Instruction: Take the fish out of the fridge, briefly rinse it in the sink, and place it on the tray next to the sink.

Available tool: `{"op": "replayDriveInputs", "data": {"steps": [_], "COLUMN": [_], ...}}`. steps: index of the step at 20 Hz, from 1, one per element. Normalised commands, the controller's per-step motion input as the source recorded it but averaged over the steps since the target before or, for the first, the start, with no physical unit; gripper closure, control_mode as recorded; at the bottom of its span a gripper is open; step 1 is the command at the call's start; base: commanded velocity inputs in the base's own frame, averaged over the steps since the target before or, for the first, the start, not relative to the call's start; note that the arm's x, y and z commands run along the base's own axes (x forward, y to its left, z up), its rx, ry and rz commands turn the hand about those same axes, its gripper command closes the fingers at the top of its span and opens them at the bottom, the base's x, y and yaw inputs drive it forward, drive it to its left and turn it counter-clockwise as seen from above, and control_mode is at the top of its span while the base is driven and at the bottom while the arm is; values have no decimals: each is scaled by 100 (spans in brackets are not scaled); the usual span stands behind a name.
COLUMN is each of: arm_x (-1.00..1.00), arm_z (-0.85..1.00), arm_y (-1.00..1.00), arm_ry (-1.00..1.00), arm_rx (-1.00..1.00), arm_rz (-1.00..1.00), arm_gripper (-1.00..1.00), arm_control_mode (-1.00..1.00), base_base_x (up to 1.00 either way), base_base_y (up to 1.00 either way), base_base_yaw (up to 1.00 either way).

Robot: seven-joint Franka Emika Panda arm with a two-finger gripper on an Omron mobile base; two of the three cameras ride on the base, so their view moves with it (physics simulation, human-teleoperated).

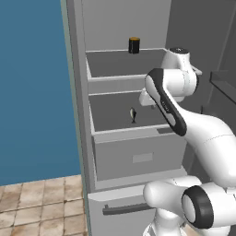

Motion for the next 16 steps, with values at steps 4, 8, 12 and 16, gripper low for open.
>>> {"op": "replayDriveInputs", "data": {"steps": [4, 8, 12, 16], "arm_x": [-8, -6, 3, 16], "arm_z": [-18, -38, -38, -14], "arm_y": [0, 0, 0, 1], "arm_ry": [-13, -15, -9, -7], "arm_rx": [0, 0, 1, 13], "arm_rz": [0, -11, -25, -30], "arm_gripper": [-100, -100, -100, -100], "arm_control_mode": [-100, -100, -100, -100], "base_base_x": [0, 0, 0, 0], "base_base_y": [0, 0, 0, 0], "base_base_yaw": [0, 0, 0, 0]}}
